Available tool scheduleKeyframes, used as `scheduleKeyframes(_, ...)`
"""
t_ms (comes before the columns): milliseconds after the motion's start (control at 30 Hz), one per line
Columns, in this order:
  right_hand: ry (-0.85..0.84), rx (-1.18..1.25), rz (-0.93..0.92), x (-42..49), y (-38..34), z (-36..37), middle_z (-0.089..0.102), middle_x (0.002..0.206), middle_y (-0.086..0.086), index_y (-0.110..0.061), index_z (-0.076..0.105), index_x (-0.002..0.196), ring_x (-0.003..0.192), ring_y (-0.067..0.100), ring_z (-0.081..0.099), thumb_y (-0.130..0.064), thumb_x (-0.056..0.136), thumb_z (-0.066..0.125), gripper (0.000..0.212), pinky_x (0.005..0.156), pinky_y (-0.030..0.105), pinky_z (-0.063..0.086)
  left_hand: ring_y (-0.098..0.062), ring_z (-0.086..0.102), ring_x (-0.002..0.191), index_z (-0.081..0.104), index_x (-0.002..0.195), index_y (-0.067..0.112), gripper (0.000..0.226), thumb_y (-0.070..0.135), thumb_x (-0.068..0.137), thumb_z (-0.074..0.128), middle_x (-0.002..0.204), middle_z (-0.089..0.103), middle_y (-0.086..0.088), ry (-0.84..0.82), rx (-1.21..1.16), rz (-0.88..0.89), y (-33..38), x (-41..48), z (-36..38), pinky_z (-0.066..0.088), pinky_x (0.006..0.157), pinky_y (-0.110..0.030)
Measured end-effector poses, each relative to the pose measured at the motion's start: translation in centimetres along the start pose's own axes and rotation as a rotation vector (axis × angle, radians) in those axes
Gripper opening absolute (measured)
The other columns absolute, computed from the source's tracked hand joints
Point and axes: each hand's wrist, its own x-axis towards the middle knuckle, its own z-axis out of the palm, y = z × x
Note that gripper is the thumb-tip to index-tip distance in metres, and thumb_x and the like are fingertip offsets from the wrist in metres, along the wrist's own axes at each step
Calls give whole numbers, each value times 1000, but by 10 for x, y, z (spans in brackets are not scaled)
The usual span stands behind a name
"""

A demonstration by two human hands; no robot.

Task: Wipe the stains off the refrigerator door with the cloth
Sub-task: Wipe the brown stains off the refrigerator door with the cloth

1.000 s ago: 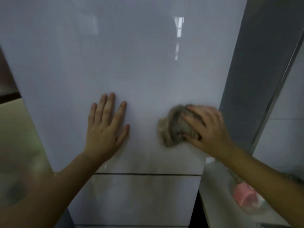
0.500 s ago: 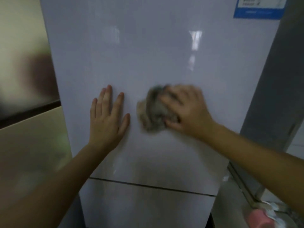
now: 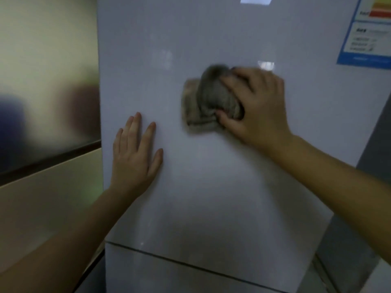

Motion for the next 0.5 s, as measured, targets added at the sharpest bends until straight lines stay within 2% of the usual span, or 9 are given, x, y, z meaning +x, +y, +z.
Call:
scheduleKeyframes(67, 62, 2, 114, 29, -4, 3, 59, 135, 11, -17, 60, 137, 124, 36, 53, -51, 81, 70, 66, 99, 37, 31, -35, 20, 153, 31, 154, 11, 65, 42, 99, 43, 165, 20, -19, 13, 1, -1, -5, 3, 1, 21, 124, -53)
scheduleKeyframes(133, 63, 3, 128, 36, -17, 11, 59, 136, 11, -17, 60, 137, 125, 36, 52, -50, 81, 68, 66, 101, 41, 33, -34, 19, 153, 30, 155, 12, 66, 42, 99, 43, 165, 20, -18, 16, 8, 13, -8, 3, 3, 21, 123, -53)
scheduleKeyframes(233, -13, 15, 7, 11, -42, 29, 61, 136, 13, -16, 61, 139, 122, 36, 54, -52, 81, 69, 69, 101, 43, 35, -34, 19, 153, 29, 156, 12, 67, 45, 99, 41, 165, 20, -19, 28, 13, 35, -12, 3, 7, 22, 123, -53)
scheduleKeyframes(367, -146, 44, -231, -56, -73, 46, 64, 134, 14, -15, 66, 132, 118, 35, 59, -53, 85, 67, 61, 100, 44, 38, -36, 18, 153, 29, 156, 10, 70, 49, 98, 38, 164, 20, -22, 17, 6, 74, -18, 3, 8, 22, 122, -54)
scheduleKeyframes(500, -183, 39, -265, -78, -79, 47, 66, 131, 11, -16, 68, 130, 117, 34, 62, -52, 90, 64, 54, 100, 45, 41, -35, 17, 154, 28, 156, 11, 70, 47, 98, 41, 164, 19, -22, -2, 44, 95, -20, 2, 8, 21, 122, -53)
